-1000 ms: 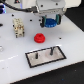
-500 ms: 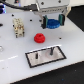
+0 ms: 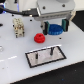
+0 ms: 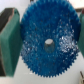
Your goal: Insert the blue gear onto the right peg, followed by the red gear
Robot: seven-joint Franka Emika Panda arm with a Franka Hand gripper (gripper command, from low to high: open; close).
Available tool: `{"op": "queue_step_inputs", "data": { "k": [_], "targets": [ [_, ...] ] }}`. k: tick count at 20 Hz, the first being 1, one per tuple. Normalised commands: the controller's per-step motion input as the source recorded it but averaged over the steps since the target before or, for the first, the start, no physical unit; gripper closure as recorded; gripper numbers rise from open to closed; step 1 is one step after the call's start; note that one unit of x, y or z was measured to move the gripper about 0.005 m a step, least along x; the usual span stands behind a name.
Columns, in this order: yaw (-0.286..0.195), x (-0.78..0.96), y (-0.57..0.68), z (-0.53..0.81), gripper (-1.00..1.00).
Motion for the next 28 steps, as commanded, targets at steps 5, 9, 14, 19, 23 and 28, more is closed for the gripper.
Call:
{"op": "queue_step_inputs", "data": {
  "k": [5,9,14,19,23,28],
  "targets": [
    [0.0,0.75,-0.08,0.03,1.0],
    [0.0,0.56,-0.01,-0.04,1.0],
    [0.0,0.33,-0.04,-0.11,1.0],
    [0.0,0.13,-0.1,-0.13,1.0],
    [0.0,0.02,0.0,0.01,1.0],
    [0.0,0.03,0.0,0.24,1.0]
  ]
}}
